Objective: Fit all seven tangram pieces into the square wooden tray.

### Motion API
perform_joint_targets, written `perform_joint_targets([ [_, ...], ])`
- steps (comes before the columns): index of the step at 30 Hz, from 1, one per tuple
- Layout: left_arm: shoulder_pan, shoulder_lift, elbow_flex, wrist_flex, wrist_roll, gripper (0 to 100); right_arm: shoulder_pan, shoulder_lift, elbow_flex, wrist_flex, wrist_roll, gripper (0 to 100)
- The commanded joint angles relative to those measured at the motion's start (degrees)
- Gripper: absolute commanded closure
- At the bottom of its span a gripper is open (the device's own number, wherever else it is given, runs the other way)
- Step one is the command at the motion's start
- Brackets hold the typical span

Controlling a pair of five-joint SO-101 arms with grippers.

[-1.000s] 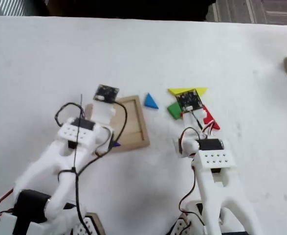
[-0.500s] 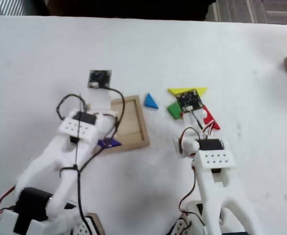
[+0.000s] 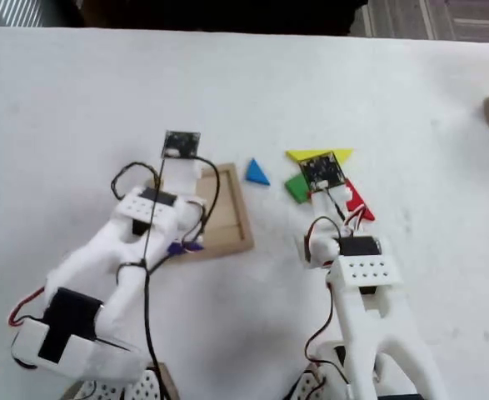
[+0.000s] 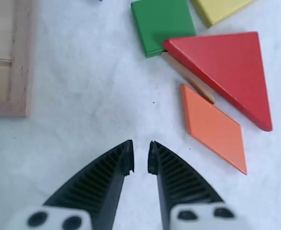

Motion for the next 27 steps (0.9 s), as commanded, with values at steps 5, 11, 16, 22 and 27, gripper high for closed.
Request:
perform_joint_targets([
  [5, -0.84, -5.05, 3.43, 6.51, -4.13, 98, -0.22, -1.89, -0.18, -1.01, 0.79, 93.9],
  [11, -1.19, -11.03, 7.47, 6.42, -5.89, 98, -0.4, -1.89, -0.18, -1.01, 0.79, 93.9],
  [16, -1.27, -11.82, 7.21, 5.89, -5.89, 98, -0.48, -1.89, -0.18, -1.01, 0.79, 93.9],
  [22, -6.37, -11.38, 2.64, 4.4, -5.45, 98, -0.48, -1.89, -0.18, -1.01, 0.79, 93.9],
  [27, -9.36, -11.21, 5.01, -0.26, -5.45, 98, -0.48, -1.89, -0.18, -1.01, 0.79, 93.9],
])
